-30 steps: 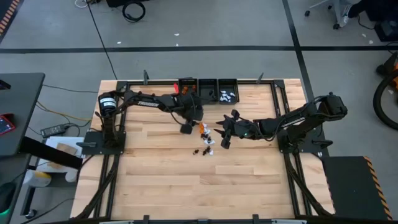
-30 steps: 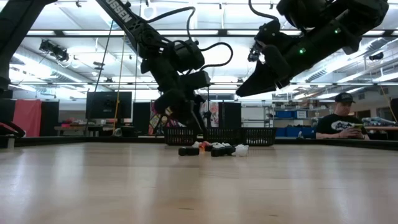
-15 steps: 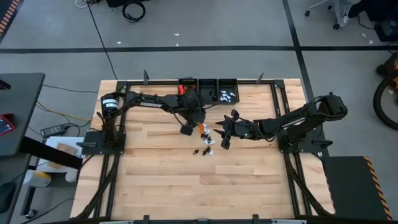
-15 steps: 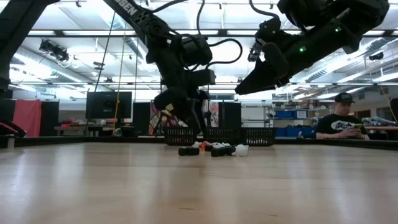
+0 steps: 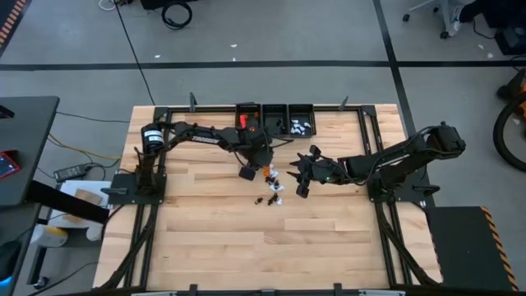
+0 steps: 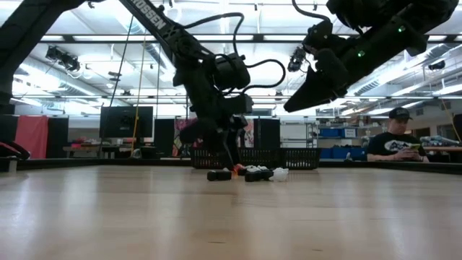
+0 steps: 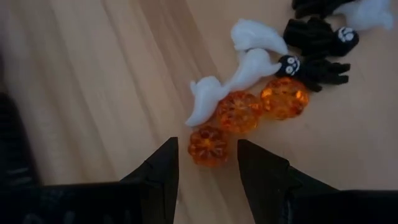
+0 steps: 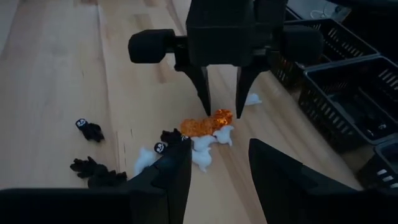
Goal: Sort game pieces by color
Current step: Put the orange game piece into the left black basket
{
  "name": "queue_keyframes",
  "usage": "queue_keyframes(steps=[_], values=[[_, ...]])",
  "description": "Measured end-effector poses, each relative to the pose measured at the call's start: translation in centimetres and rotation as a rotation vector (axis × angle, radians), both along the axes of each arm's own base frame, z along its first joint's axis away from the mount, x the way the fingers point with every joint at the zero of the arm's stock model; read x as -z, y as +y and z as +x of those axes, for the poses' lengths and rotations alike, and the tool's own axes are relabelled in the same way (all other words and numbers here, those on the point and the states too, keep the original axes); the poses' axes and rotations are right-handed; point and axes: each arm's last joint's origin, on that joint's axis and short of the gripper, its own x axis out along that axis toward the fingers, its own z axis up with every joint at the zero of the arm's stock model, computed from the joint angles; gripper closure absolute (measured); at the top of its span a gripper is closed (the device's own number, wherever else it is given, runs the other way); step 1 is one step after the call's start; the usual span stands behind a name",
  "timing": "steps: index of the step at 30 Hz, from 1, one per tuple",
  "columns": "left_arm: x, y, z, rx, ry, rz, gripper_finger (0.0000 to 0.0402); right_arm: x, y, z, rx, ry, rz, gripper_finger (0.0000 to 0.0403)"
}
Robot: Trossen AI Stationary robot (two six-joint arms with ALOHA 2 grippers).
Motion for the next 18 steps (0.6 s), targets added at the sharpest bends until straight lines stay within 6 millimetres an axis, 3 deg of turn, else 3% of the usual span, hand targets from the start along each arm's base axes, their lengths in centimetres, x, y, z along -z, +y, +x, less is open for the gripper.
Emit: queue_keyframes(steps=[18], values=[[1.0,-0.1,-0.2,-0.021,0.044,-0.096,0.0260,-0.1,0.1,0.1,-0.014,-0.014,-0.003,0.0238]])
